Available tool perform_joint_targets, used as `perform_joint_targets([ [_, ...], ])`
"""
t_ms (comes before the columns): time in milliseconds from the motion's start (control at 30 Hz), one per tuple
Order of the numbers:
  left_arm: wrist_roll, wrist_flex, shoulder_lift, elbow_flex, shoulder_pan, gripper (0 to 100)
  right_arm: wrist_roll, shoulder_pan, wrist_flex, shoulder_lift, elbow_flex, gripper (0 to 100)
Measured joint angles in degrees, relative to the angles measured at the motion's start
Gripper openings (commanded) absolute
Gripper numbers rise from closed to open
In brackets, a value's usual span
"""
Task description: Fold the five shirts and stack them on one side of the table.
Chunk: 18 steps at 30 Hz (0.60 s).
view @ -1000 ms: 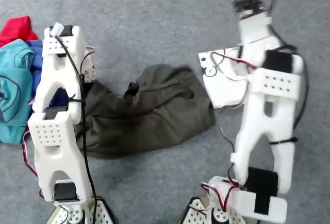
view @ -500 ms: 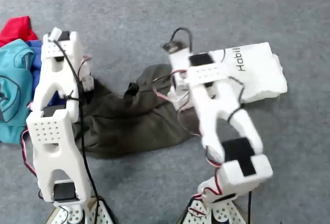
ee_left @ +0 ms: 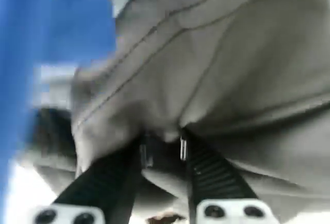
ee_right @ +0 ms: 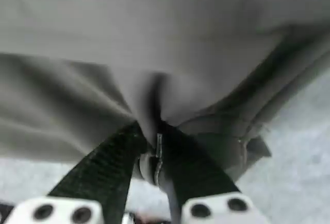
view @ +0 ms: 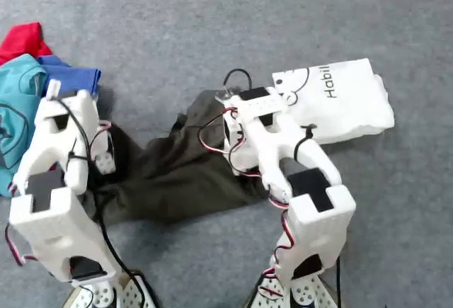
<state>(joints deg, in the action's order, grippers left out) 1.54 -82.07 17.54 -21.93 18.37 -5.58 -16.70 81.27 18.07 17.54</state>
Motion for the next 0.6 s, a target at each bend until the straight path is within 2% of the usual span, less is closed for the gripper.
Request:
perform_joint_targets([
  [133, 6.5, -0.1, -6.9, -7.0, 1.6, 3, -3.4, 0.8, 9.0, -0.9, 0.6, 2.5],
  [267, 12.2, -2.2, -11.3, -14.0, 4.0, 4, -9.5, 3.6, 16.9, -4.8, 3.5, 2.5],
  [433, 16.7, -3.4, -14.6, -16.0, 10.3, 4, -19.3, 8.4, 18.7, -11.9, 12.7, 2.8],
  [600, 22.2, -6.2, -15.1, -16.0, 16.0, 4, -27.3, 12.3, 18.8, -19.4, 15.5, 3.0],
])
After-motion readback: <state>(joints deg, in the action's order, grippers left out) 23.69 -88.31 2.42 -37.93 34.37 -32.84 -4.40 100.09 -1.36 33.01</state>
